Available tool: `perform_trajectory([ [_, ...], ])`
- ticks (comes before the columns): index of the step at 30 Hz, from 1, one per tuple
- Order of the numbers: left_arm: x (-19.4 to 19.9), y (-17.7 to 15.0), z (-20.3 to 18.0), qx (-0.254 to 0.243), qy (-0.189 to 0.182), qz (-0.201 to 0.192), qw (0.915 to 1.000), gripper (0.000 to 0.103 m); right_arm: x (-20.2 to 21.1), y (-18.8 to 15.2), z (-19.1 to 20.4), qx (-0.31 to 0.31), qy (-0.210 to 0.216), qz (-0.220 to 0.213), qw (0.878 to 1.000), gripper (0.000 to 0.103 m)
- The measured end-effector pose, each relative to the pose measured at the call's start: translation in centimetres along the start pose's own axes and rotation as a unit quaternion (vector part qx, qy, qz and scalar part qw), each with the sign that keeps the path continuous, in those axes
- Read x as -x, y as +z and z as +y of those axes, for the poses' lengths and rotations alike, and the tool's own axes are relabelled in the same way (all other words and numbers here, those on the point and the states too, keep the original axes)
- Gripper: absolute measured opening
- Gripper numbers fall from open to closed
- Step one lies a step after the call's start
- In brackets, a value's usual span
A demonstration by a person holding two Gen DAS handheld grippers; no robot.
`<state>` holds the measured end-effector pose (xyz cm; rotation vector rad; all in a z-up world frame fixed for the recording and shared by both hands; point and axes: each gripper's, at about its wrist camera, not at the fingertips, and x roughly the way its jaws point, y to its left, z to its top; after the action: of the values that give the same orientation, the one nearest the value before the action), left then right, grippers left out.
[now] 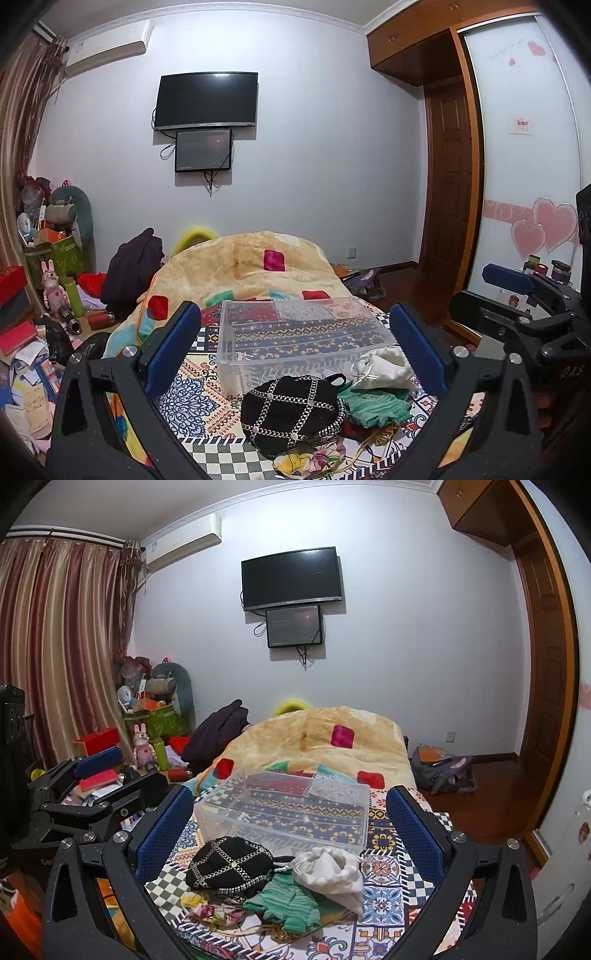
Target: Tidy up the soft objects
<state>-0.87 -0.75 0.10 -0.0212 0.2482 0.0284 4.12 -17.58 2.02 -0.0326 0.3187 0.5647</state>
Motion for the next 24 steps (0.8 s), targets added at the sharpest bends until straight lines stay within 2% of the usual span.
perform_trajectory([
  [24, 0.67, 0.34, 0.05, 0.001, 0.002, -0.007, 1.0000, 0.103, 0.21, 0.16, 0.10, -0.004, 0.004, -0.005, 1.000, 0.103],
])
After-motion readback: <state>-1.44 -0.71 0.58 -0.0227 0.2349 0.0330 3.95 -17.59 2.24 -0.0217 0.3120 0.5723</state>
